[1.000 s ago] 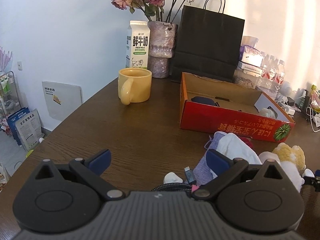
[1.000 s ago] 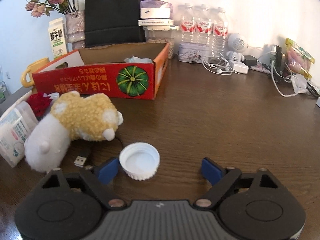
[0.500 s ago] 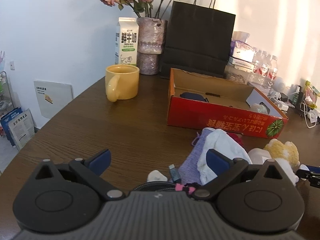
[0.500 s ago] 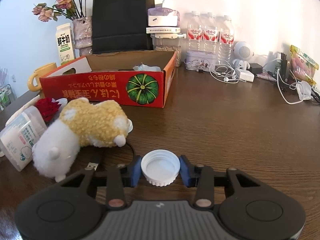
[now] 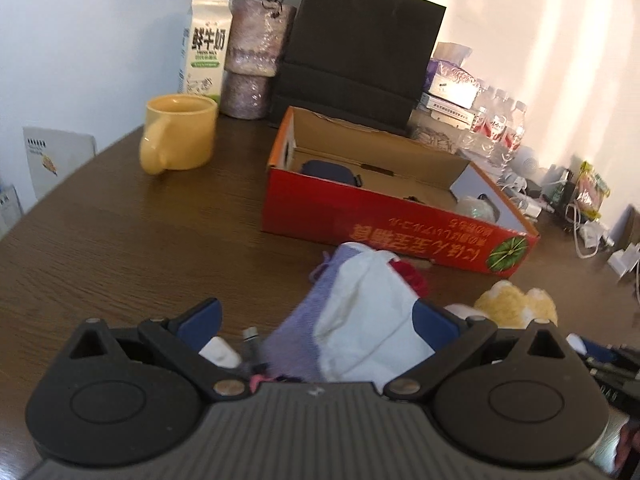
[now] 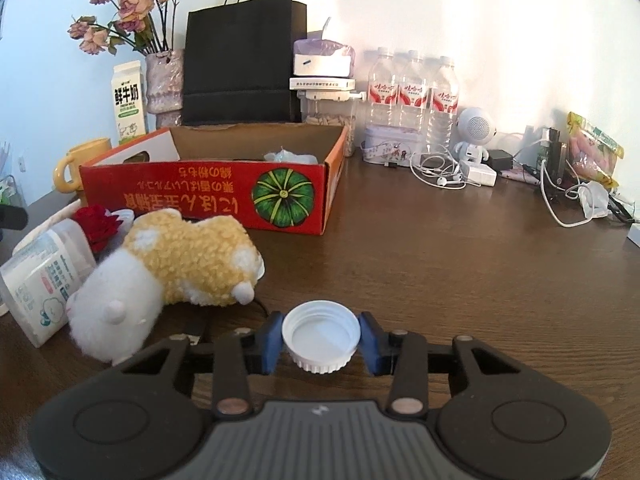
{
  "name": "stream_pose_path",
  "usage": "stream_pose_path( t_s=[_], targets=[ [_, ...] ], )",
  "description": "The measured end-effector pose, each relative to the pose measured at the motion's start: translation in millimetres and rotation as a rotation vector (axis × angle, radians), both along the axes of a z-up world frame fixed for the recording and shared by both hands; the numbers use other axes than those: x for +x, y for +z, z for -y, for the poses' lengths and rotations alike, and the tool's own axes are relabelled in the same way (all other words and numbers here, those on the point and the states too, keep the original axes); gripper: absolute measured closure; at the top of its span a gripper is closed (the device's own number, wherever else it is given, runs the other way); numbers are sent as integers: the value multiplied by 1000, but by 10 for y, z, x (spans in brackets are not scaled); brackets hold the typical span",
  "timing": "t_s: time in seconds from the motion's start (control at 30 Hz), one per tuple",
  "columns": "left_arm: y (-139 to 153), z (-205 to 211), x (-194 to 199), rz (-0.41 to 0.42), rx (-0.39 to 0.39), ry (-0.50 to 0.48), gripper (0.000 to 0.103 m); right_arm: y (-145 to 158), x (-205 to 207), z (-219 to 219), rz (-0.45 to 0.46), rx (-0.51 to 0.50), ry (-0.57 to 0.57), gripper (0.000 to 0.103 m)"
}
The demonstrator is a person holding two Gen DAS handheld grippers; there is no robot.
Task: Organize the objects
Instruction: 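Grasp the white cloth with the left gripper while the right gripper holds the cap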
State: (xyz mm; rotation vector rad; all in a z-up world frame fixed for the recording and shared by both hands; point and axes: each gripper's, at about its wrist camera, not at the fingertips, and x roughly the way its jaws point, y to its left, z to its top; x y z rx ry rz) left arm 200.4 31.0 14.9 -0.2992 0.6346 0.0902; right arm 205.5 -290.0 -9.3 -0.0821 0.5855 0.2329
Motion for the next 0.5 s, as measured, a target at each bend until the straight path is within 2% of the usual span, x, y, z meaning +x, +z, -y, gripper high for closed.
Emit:
stream_pose_path(
  t_s=[0.27,0.5],
  targets=[
    [-92,51,250,-18,-134,-26,0,-2,-1,0,0,0,-3,64],
    [-252,64,405,-69,-168,3,0,-8,-4,-9,-1,1,0,64]
  ],
)
